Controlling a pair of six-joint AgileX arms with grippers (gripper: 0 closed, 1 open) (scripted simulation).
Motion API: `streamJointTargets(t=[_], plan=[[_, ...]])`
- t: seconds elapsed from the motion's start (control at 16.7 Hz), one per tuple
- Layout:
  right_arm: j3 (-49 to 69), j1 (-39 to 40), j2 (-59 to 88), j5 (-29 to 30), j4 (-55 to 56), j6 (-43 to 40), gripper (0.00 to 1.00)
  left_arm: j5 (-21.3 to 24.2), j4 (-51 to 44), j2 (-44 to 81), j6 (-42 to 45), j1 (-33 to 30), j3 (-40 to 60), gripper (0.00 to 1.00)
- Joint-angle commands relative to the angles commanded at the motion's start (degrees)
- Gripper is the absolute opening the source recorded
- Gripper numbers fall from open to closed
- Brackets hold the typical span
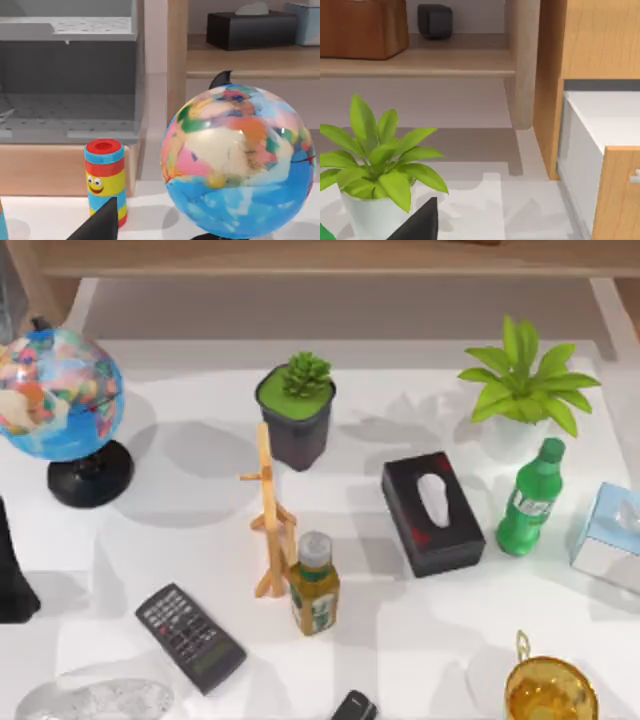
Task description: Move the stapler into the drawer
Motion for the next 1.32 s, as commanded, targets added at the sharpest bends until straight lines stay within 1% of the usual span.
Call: streamJointTargets(t=[0.24,0.36,0.48,0.72,1.32], plan=[[1.46,1.1,1.61,-0.11,-1.04,1.58,1.0,0.0,0.0,0.0,0.0,0.0,0.0,1.0],[4.77,3.62,5.35,-0.34,-3.43,5.26,1.0,0.0,0.0,0.0,0.0,0.0,0.0,1.0],[9.58,7.39,10.96,-0.65,-6.97,10.75,1.0,0.0,0.0,0.0,0.0,0.0,0.0,1.0],[22.49,17.61,26.6,-1.28,-16.41,25.93,1.0,0.0,0.0,0.0,0.0,0.0,0.0,1.0],[60.64,48.52,77.39,-1.75,-42.42,72.27,1.0,0.0,0.0,0.0,0.0,0.0,0.0,1.0]])
